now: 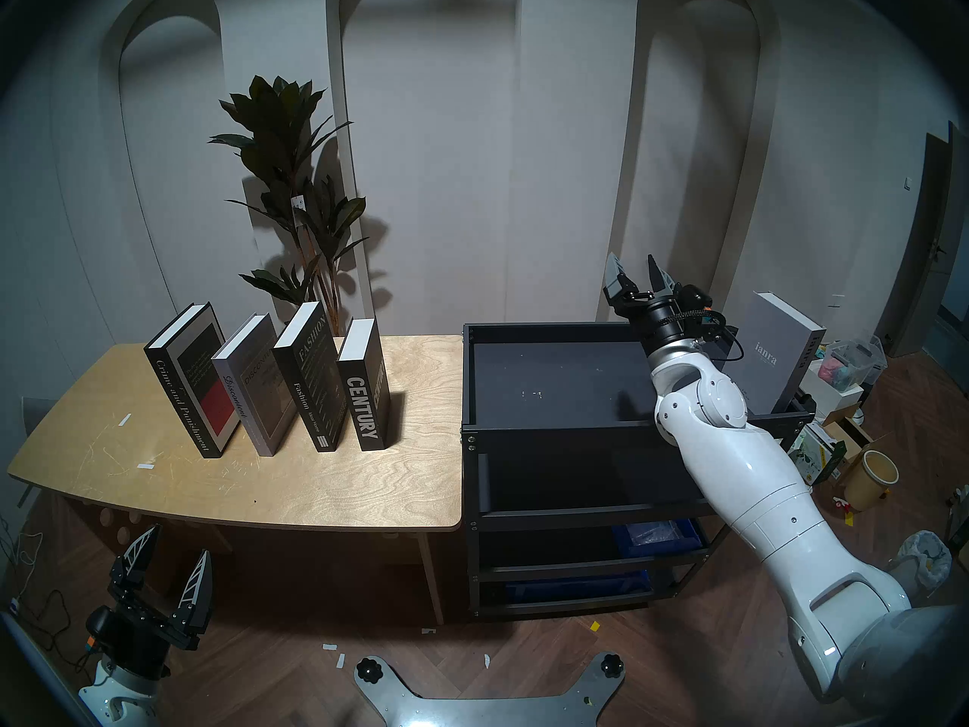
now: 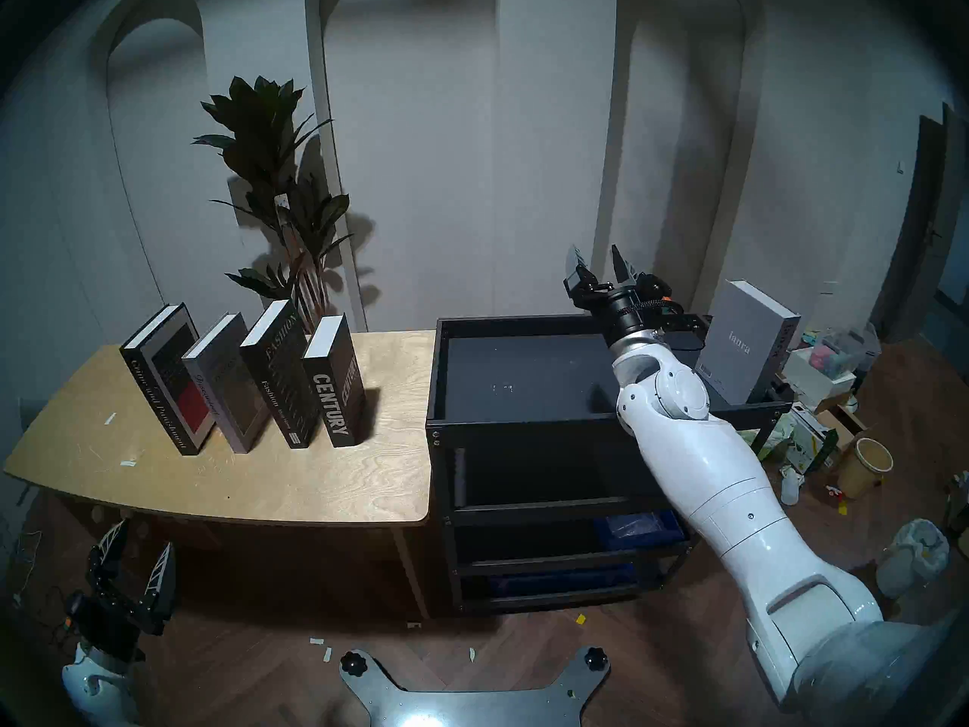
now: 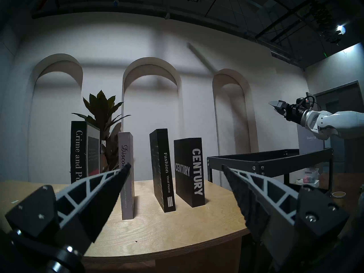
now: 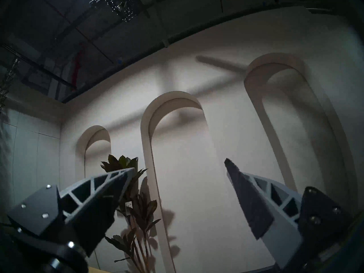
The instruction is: Move the books from the display table onto the shelf, standing them upright with spines facing out and tallest at one end
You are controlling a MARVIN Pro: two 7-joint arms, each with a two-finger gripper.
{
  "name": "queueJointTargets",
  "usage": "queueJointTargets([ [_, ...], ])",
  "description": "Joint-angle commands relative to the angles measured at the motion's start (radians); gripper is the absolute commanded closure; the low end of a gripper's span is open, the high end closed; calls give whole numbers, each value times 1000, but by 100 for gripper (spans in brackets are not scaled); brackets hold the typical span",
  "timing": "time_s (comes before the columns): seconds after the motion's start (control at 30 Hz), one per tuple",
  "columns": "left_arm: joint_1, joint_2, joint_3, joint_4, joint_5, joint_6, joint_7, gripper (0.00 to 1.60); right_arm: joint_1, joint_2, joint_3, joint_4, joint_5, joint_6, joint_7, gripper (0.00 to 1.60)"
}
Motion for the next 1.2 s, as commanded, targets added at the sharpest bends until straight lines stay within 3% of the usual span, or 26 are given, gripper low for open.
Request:
queueJointTargets([
  [0.0,-2,2,-1,-9,0,-2,-1,0,61,-81,-77,-25,-104,41,-117,0],
  [0.4,-2,1,-1,-9,-1,-2,-2,0,133,-212,-220,-18,-264,178,-349,0],
  [0.63,-2,1,-2,-11,-1,-2,-3,0,134,-269,-240,-3,-355,275,-483,0],
  [0.77,-1,1,-2,-12,-1,-2,-3,0,105,-300,-253,-53,-425,332,-563,0],
  [0.83,-1,1,-2,-12,-1,-2,-3,0,89,-313,-275,-93,-452,352,-641,0],
  [0.9,-1,1,-2,-12,-1,-2,-3,0,79,-322,-278,-111,-461,356,-634,0],
  [1.17,0,0,-2,-14,-1,-2,-3,0,1,-387,-365,-212,-502,419,-790,0],
])
